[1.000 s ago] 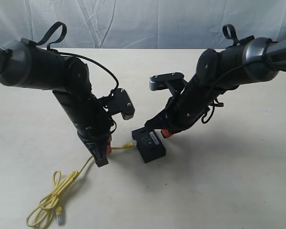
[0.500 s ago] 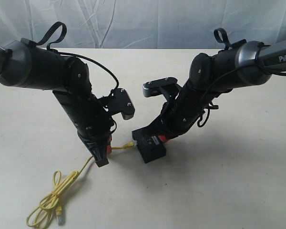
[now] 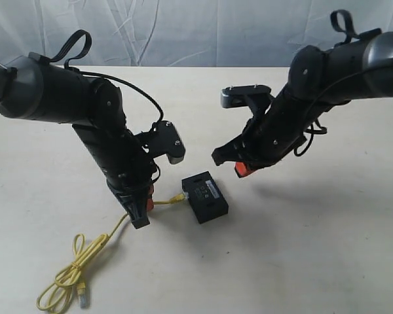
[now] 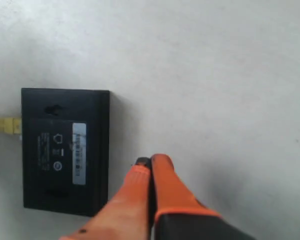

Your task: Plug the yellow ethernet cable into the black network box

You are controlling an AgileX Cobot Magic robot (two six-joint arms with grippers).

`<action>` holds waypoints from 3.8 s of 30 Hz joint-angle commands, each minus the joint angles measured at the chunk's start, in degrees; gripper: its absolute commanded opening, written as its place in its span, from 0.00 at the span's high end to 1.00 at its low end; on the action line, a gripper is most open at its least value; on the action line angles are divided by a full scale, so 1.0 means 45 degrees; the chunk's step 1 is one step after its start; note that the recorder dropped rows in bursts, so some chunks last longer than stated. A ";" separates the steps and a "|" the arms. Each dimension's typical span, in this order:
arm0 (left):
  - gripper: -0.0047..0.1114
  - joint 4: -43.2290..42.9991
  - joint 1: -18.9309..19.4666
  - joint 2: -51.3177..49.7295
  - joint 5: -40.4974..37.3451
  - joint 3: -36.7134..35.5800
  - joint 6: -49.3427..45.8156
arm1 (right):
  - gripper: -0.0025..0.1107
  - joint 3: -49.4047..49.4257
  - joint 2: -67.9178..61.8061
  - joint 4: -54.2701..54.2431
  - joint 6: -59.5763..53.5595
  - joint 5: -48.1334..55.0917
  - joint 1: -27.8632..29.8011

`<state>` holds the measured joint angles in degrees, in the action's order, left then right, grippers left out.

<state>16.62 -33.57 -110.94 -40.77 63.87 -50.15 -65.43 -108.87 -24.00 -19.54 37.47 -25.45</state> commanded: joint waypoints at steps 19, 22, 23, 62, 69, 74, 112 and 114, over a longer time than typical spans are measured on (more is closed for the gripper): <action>0.65 -0.0413 -0.0060 0.0466 -0.0202 0.0050 0.0049 | 0.98 0.0030 0.1444 0.0375 0.0042 0.1084 0.0169; 0.65 -0.0557 -0.0060 0.1079 -0.0376 0.0050 0.0225 | 0.98 0.0060 0.1778 0.0323 0.0064 0.1332 0.0169; 0.66 -0.0637 -0.0060 0.1290 -0.0399 0.0050 0.0503 | 0.98 0.0128 0.1931 0.0326 0.0064 0.1357 0.0169; 0.96 -0.0403 0.5784 1.7846 0.1169 -0.6760 0.7142 | 0.98 0.8505 1.9424 0.1569 0.1135 -0.0781 0.3210; 0.96 -0.0452 0.5784 1.8940 0.0498 -0.6811 0.7142 | 0.98 0.8789 2.1860 0.1539 0.1135 -0.0783 0.3210; 0.96 -0.0452 0.5784 1.8940 0.0492 -0.6811 0.7117 | 0.98 0.8789 2.1938 0.1517 0.1135 -0.0783 0.3210; 0.96 -0.0599 0.5784 1.8940 0.0492 -0.6811 0.7117 | 0.98 1.1585 2.4192 0.5253 0.5009 -0.1618 0.4655; 0.96 -0.0599 0.5784 1.8940 0.0492 -0.6811 0.7117 | 0.98 1.1800 2.4192 0.5466 0.5009 -0.1618 0.4655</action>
<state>13.73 -7.80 -26.14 -38.85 33.49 -18.29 -13.57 -0.28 -1.36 2.57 30.72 -4.85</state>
